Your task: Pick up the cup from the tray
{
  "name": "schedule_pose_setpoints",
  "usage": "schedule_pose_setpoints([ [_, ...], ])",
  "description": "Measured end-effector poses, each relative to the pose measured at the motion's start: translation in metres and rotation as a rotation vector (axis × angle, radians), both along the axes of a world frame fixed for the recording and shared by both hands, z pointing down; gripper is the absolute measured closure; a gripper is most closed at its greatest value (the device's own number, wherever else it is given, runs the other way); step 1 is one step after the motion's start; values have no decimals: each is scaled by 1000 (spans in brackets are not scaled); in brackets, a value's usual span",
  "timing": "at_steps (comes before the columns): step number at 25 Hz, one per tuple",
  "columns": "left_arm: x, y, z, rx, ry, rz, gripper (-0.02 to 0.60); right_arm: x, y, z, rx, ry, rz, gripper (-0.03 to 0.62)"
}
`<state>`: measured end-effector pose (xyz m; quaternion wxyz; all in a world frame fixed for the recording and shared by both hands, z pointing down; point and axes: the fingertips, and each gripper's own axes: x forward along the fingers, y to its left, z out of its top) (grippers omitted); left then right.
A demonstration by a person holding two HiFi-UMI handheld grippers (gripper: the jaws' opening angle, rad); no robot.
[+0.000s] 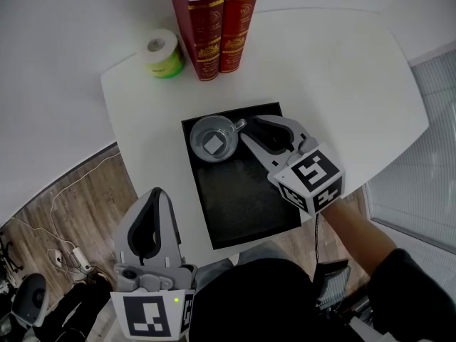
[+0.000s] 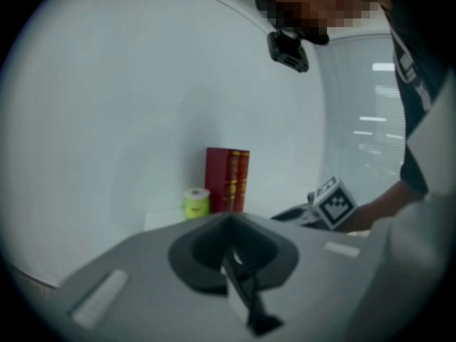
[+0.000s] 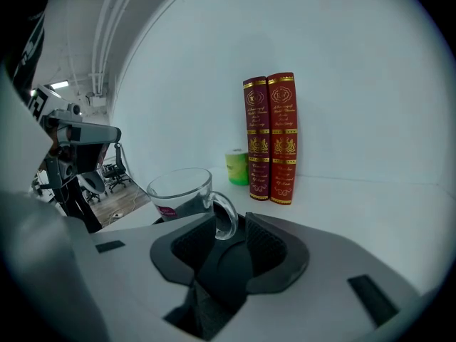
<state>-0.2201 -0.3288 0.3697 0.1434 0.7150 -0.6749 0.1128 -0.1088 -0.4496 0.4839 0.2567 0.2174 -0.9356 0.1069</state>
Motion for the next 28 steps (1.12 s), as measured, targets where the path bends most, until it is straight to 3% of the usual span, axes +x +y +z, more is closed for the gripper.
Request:
schedule_pose_setpoints([
  [28,-10,-11,12,-51,16,24,580,-20,-14,21,13,40,47,485],
])
